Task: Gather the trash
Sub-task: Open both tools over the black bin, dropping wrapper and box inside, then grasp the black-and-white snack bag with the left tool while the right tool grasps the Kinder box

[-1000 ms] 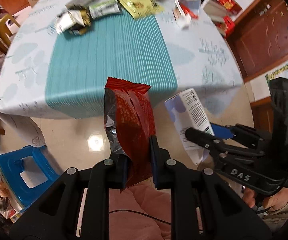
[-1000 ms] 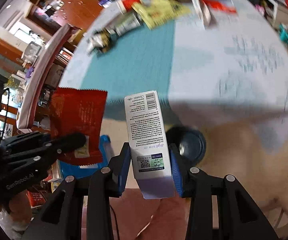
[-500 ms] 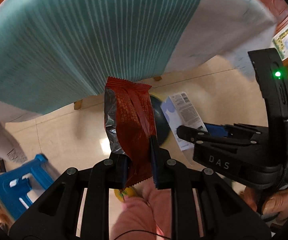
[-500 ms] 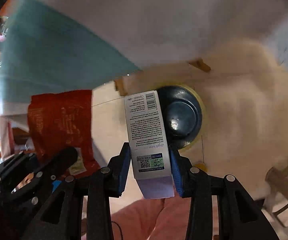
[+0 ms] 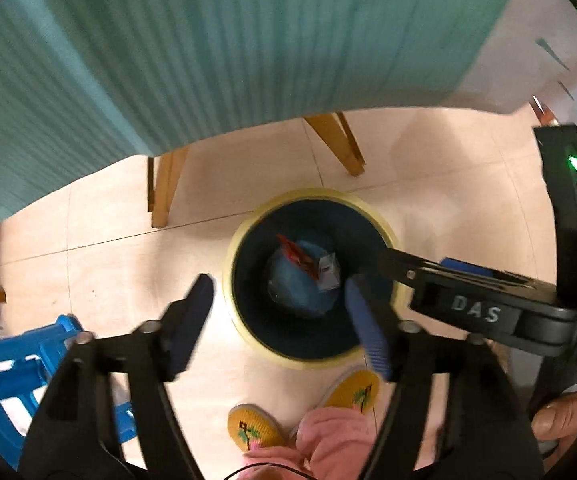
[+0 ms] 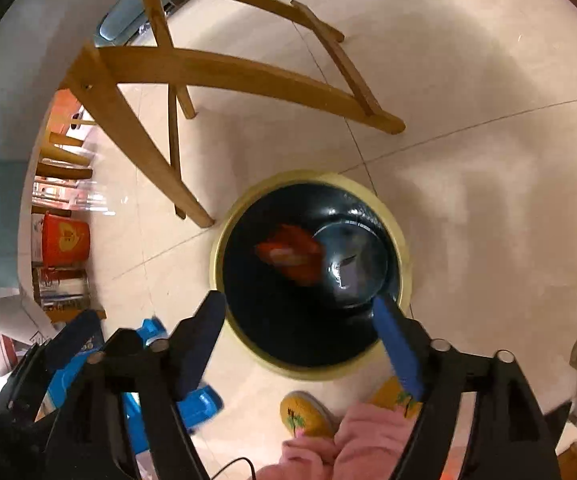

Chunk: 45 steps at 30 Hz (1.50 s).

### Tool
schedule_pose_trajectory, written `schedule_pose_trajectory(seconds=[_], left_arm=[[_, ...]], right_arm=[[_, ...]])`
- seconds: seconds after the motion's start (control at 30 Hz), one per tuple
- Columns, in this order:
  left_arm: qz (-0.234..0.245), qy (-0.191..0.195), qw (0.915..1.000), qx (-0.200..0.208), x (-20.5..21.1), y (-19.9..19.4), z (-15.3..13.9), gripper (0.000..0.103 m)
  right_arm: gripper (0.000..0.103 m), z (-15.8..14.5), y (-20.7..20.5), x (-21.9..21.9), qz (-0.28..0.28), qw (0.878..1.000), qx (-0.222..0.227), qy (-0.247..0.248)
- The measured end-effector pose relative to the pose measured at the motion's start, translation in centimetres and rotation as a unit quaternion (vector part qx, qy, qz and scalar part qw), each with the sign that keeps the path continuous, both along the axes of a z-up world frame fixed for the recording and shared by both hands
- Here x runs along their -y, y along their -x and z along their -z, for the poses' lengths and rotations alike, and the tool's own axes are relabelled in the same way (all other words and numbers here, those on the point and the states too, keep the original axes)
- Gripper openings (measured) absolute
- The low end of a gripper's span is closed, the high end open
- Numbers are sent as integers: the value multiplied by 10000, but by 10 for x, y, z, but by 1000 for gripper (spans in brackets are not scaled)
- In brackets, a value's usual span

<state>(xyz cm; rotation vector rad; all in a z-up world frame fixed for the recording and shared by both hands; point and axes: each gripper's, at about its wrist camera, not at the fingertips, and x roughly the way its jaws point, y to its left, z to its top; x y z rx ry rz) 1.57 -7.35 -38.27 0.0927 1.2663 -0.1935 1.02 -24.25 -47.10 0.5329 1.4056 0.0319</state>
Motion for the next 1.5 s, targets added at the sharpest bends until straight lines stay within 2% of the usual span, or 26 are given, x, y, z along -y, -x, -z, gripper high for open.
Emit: schedule_pose_trajectory(seconds=[0.1,0.27,0.57,0.77,0.97,1.17,1.37,1.5], left_arm=[[-174,22,9998,-5,-8,0,1,76],[-225,45,9997,60,-11,7,-13,76],[-220,105,9997,63,-21,18,-62,76],[-154,125,9998,-14,-37,35,-108,76],[-24,154,9999,66,-65,54,-176,76],[57,173,9978,632,-106,61,-268,76],[-200,266,9926,1166,-142,39,-341,76],[-373,462,9885,1394,-159,6,-381,76]], right_arm=[[79,0,0,1,47,10000,-8,54],[79,-20,2,0,13,9999,30,104],[79,-72,19,-8,-77,9998,116,158],[79,-121,35,-19,-141,9995,188,201],[79,-186,54,-36,-214,9991,294,235],[79,-273,67,-66,-364,9967,678,259],[79,-375,63,-91,-431,9896,1355,227],[79,-435,38,-98,-546,9816,1795,358]])
